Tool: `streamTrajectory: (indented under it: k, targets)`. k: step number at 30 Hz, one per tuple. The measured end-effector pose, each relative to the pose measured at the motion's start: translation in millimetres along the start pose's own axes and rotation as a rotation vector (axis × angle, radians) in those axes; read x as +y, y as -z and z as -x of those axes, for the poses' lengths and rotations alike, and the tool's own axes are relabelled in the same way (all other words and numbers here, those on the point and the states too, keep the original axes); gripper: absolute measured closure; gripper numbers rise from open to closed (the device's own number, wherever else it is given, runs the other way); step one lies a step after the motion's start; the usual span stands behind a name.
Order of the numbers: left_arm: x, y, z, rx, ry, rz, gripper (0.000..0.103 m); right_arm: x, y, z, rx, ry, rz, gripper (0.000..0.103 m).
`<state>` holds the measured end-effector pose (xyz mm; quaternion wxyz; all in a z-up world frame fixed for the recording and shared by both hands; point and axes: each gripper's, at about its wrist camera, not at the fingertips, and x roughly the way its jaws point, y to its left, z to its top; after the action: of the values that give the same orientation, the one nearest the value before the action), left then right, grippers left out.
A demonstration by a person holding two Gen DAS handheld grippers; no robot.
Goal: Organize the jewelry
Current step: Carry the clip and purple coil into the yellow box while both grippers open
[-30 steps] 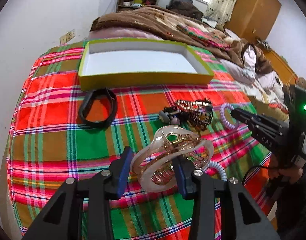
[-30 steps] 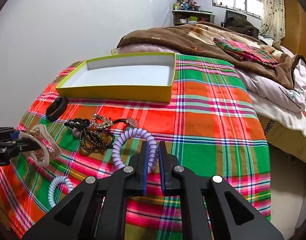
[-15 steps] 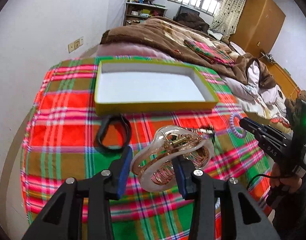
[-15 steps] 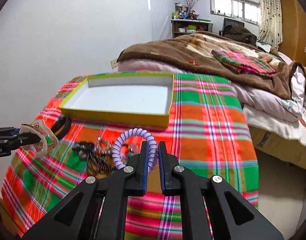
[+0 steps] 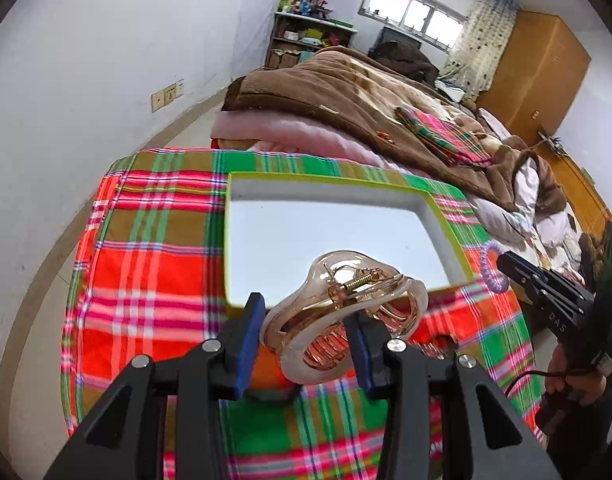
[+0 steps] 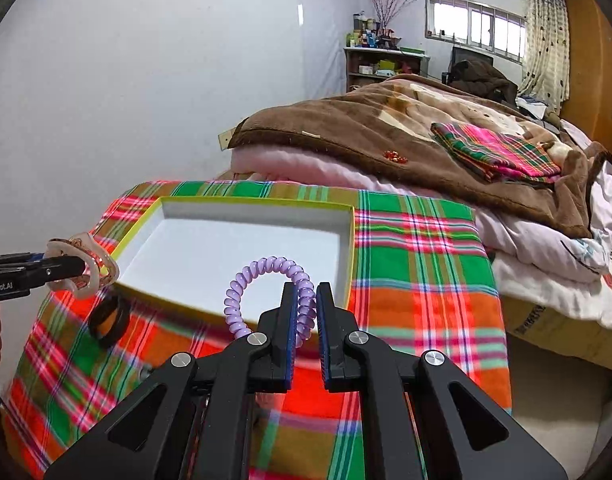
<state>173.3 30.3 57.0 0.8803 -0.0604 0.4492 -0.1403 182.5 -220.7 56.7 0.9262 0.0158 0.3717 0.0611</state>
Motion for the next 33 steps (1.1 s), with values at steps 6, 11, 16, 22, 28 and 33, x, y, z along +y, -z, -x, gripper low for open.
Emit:
streamTrajectory:
  k: [6, 11, 16, 22, 28, 33]
  targets:
    - [11.0, -22.8, -19.6, 0.01, -0.001, 0.026, 0.061, -2.4, -20.3, -33.6, 0.046, 0.002, -0.004, 0.093]
    - [17.4, -39.9, -43.7, 0.036, 0.007, 0.045, 0.061, -5.2, -33.2, -61.7, 0.08, 0.003, -0.018, 0.093]
    - [17.8, -52.1, -67.7, 0.068, 0.008, 0.049, 0.061, -6.0, -39.6, -89.9, 0.122, -0.001, -0.032, 0.093]
    - [20.2, -64.8, -89.7, 0.092, -0.011, 0.047, 0.061, -7.2, -44.0, -111.2, 0.15, -0.005, -0.04, 0.093]
    - [24.4, -69.5, -103.5, 0.109, -0.015, 0.05, 0.061, -6.0, -47.3, -125.0, 0.168, 0.009, -0.022, 0.093]
    - [29.7, -69.0, -113.0, 0.129, -0.022, 0.064, 0.061, -3.5, -48.1, -132.6, 0.175, 0.024, -0.001, 0.093]
